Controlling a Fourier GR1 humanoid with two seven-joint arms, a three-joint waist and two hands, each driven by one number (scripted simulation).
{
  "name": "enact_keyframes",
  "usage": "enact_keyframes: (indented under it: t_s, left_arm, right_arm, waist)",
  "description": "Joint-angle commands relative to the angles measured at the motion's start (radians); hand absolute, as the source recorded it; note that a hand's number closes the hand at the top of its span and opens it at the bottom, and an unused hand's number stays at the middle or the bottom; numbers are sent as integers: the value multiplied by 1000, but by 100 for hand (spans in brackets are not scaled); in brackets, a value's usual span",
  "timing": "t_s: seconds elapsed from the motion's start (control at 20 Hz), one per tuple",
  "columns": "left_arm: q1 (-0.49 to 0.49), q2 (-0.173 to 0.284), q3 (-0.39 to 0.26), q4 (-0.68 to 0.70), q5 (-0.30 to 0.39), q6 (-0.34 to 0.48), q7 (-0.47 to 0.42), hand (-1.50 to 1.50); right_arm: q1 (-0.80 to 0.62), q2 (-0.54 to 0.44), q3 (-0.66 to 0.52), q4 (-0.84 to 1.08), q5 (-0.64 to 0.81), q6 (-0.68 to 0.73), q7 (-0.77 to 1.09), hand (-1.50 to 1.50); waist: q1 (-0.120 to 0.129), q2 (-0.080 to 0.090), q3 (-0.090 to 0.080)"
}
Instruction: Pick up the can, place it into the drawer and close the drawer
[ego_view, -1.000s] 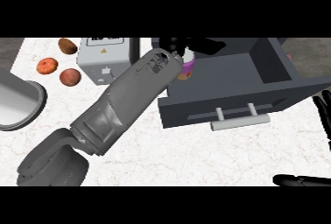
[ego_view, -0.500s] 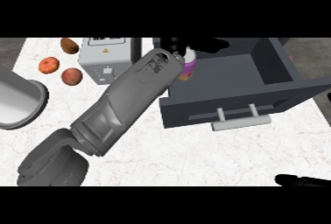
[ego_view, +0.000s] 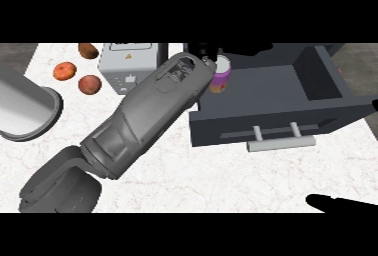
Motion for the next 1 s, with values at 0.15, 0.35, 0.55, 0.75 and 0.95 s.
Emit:
enact_keyframes:
  t_s: [0.15,0.35,0.55,0.75,0.95]
  left_arm:
    - [7,0,-1,-4,15,20,-40,-150]
    - [-48,0,11,10,16,26,4,-150]
    - [-90,4,15,-2,5,22,60,-150]
    - [-22,5,0,-64,-23,59,54,-150]
    - [35,101,-3,-150,-47,12,115,-150]
  right_arm:
    - [-65,-60,116,49,301,-33,17,-150]
    - [-60,-69,167,137,446,-86,-37,-150]
    - [-179,-78,217,282,588,-107,9,-150]
    - [-166,-75,244,424,702,-183,-25,-150]
    - [-217,16,268,549,755,-299,-14,-150]
  waist:
    - [51,-9,-1]
    - [60,-13,0]
    - [96,-17,-1]
    - [106,-23,-1]
    - [118,-28,-1]
